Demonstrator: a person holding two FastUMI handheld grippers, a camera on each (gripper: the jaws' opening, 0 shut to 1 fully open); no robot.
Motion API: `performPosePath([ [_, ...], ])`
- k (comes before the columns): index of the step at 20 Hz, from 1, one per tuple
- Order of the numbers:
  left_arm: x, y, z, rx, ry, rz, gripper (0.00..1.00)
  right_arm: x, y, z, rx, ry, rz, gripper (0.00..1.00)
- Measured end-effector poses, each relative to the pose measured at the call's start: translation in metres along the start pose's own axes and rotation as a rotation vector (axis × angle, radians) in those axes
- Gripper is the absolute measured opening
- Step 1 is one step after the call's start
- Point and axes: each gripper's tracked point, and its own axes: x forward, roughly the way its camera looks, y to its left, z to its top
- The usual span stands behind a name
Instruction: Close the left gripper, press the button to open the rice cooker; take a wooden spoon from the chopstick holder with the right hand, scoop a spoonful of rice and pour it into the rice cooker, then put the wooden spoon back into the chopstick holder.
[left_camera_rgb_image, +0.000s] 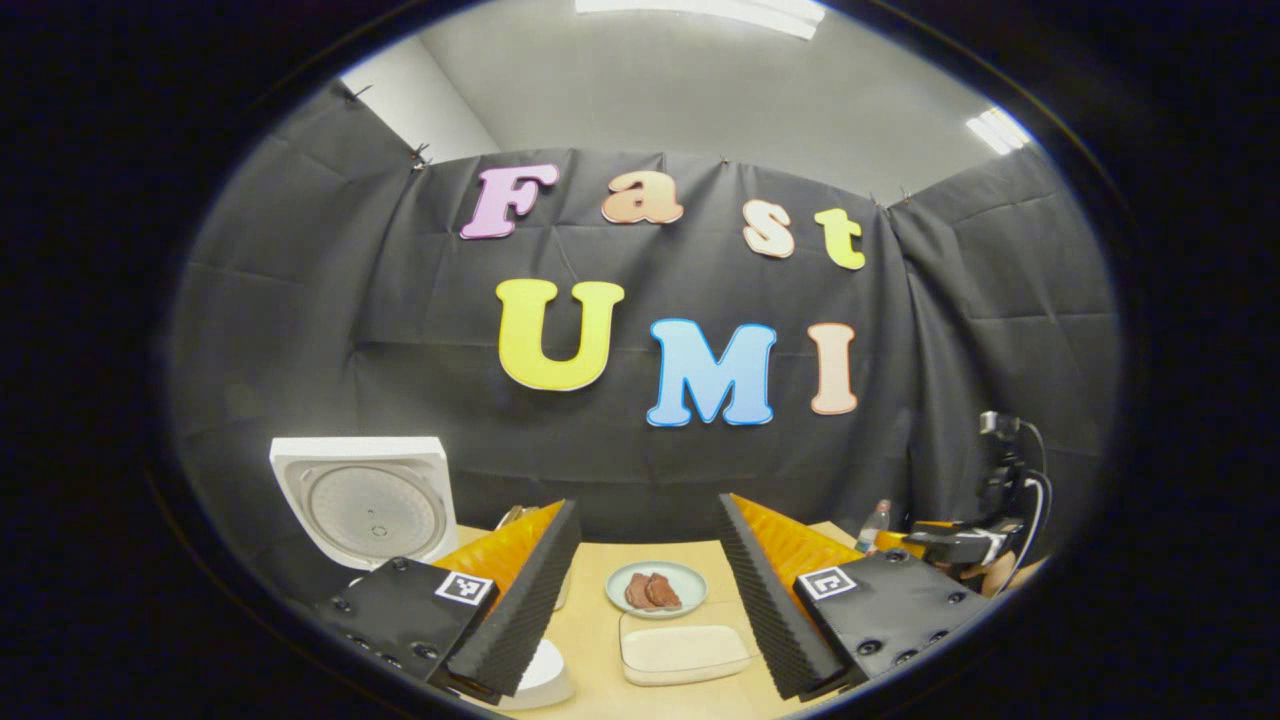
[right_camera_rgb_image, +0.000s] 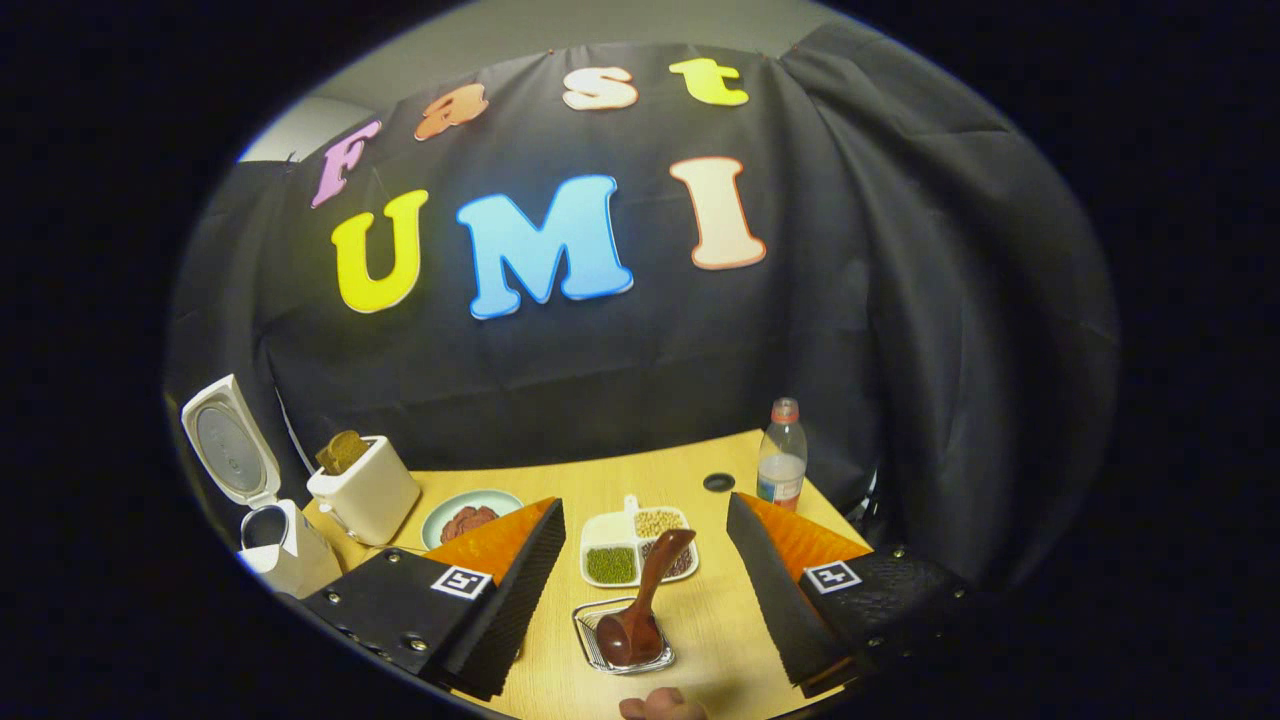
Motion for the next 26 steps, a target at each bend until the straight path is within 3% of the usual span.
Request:
performPosePath([
  [5,0.02,0.049,0.018,-0.003,-0.009,0.077,0.99,-0.027,0.026,0.04,0.025,-0.059,0.081,0.98],
  [6,0.024,0.059,0.023,0.0,-0.015,0.09,0.92,-0.031,0.031,0.045,0.032,-0.069,0.094,0.98],
  [9,0.036,0.098,0.036,0.023,-0.024,0.138,0.92,-0.037,0.049,0.045,0.038,-0.063,0.147,0.98],
  [11,0.043,0.13,0.045,0.025,-0.034,0.192,0.99,-0.04,0.053,0.042,0.034,-0.052,0.16,0.98],
  [12,0.046,0.147,0.047,0.019,-0.033,0.22,0.92,-0.042,0.055,0.042,0.029,-0.055,0.162,0.98],
  [14,0.053,0.176,0.052,0.0,-0.033,0.259,0.92,-0.046,0.056,0.044,0.003,-0.065,0.159,0.98],
  [16,0.061,0.209,0.056,-0.002,-0.033,0.304,0.99,-0.049,0.058,0.043,-0.012,-0.058,0.158,0.98],
  [18,0.07,0.24,0.06,0.007,-0.029,0.348,0.95,-0.05,0.059,0.039,-0.023,-0.042,0.155,0.93],
  [19,0.075,0.253,0.059,-0.001,-0.021,0.365,0.92,-0.05,0.059,0.038,-0.028,-0.036,0.153,0.98],
  [20,0.081,0.267,0.055,-0.016,-0.018,0.385,0.99,-0.051,0.058,0.037,-0.032,-0.035,0.147,0.98],
  [22,0.09,0.291,0.045,-0.024,0.001,0.432,0.99,-0.051,0.055,0.037,-0.038,-0.036,0.134,0.98],
  [23,0.096,0.3,0.04,-0.019,0.008,0.447,0.92,-0.051,0.054,0.034,-0.044,-0.031,0.131,0.98],
  [25,0.108,0.314,0.035,-0.008,0.019,0.463,0.99,-0.049,0.05,0.033,-0.061,-0.026,0.115,0.98],
  [26,0.115,0.322,0.03,-0.015,0.032,0.47,0.92,-0.047,0.048,0.033,-0.066,-0.022,0.111,0.98],
])
